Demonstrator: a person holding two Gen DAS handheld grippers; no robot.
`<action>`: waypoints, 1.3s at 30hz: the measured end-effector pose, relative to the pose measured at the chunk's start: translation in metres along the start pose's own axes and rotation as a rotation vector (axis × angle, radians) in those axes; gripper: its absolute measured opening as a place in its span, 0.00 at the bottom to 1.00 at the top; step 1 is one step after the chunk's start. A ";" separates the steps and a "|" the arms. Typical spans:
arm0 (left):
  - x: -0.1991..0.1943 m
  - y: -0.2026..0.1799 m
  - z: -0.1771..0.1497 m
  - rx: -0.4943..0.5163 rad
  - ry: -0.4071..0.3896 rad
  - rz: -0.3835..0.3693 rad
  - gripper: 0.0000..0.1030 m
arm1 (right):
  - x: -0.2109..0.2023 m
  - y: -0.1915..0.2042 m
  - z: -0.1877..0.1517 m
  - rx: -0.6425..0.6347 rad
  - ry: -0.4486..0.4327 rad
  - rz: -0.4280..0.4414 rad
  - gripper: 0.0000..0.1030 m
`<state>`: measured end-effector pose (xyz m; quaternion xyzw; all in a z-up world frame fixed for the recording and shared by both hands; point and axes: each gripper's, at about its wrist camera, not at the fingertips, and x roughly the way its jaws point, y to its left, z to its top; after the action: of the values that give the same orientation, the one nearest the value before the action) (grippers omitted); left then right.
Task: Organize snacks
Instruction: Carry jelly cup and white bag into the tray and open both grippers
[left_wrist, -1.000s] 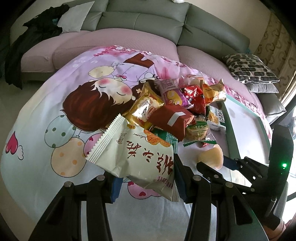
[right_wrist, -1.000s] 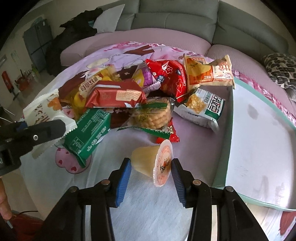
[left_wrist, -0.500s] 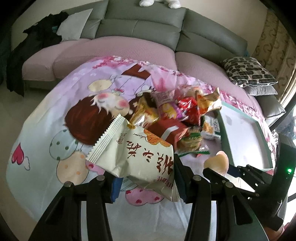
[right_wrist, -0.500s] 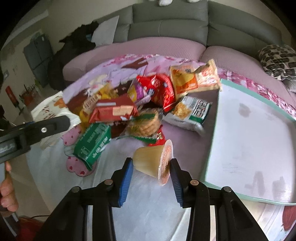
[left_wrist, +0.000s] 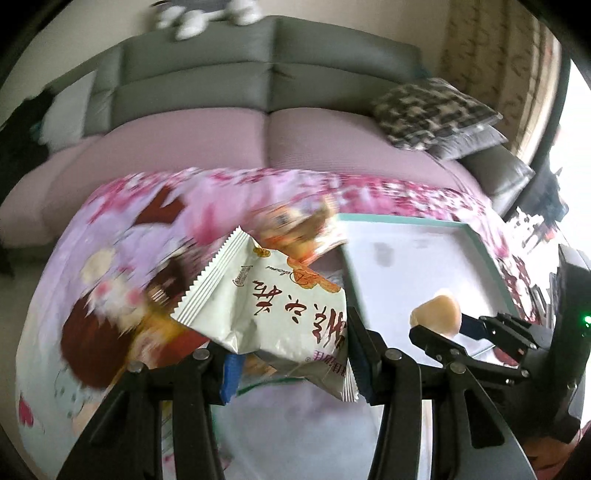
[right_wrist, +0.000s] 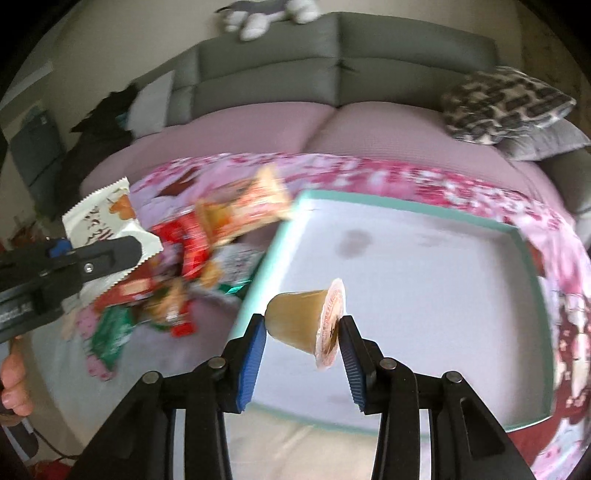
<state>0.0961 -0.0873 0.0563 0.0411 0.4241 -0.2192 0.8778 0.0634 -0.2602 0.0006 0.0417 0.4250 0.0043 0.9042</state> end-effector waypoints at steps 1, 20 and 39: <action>0.005 -0.009 0.005 0.018 0.002 -0.017 0.50 | 0.001 -0.011 0.003 0.014 0.004 -0.022 0.42; 0.120 -0.104 0.067 0.152 0.109 -0.098 0.50 | 0.025 -0.127 0.041 0.154 0.075 -0.251 0.42; 0.110 -0.096 0.076 0.123 0.077 -0.061 0.77 | 0.028 -0.120 0.045 0.145 0.104 -0.261 0.65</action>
<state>0.1705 -0.2315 0.0320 0.0905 0.4442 -0.2698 0.8495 0.1131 -0.3822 -0.0017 0.0509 0.4723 -0.1417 0.8685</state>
